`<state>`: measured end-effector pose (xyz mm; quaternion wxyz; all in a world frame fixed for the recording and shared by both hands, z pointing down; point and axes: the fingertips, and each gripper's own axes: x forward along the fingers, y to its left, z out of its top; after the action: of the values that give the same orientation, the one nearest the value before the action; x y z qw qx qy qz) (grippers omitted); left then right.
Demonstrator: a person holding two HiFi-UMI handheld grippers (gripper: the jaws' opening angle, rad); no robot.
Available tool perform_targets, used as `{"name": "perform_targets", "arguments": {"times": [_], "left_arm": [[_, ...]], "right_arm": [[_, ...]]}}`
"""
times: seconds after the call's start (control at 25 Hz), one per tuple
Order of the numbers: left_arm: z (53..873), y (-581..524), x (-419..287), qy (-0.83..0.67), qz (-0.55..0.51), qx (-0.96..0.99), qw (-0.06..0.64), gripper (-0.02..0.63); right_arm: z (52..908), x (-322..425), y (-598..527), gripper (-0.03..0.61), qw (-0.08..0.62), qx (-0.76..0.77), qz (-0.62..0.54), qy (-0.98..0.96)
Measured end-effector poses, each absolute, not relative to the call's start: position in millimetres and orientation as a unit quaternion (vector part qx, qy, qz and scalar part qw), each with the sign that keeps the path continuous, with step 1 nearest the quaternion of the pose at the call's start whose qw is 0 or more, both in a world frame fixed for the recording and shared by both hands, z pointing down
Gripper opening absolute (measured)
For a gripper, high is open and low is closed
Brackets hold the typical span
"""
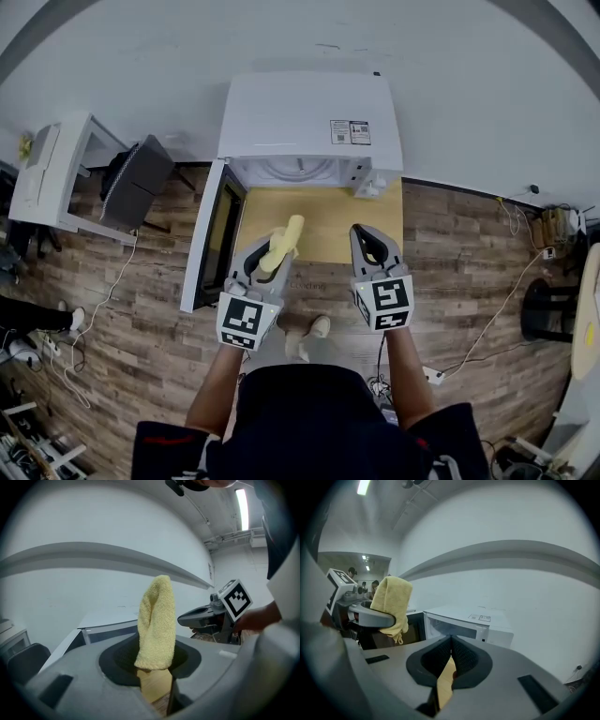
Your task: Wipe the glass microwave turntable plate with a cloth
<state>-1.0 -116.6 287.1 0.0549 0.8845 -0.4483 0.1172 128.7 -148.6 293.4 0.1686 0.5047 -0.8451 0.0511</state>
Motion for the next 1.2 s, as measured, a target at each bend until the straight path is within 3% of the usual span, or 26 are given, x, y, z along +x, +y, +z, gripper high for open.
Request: {"name": "perform_targets", "arguments": {"times": [0.6, 1.2], "left_arm": [[365, -150, -17, -0.455, 0.125, 0.879, 0.074, 0.114], [421, -182, -34, -0.468, 0.118, 0.875, 0.041, 0.114]], "right_arm": [[366, 116, -182, 0.009, 0.181, 0.499, 0.074, -0.844], [435, 100, -189, 0.009, 0.189, 0.463, 0.055, -0.864]]}}
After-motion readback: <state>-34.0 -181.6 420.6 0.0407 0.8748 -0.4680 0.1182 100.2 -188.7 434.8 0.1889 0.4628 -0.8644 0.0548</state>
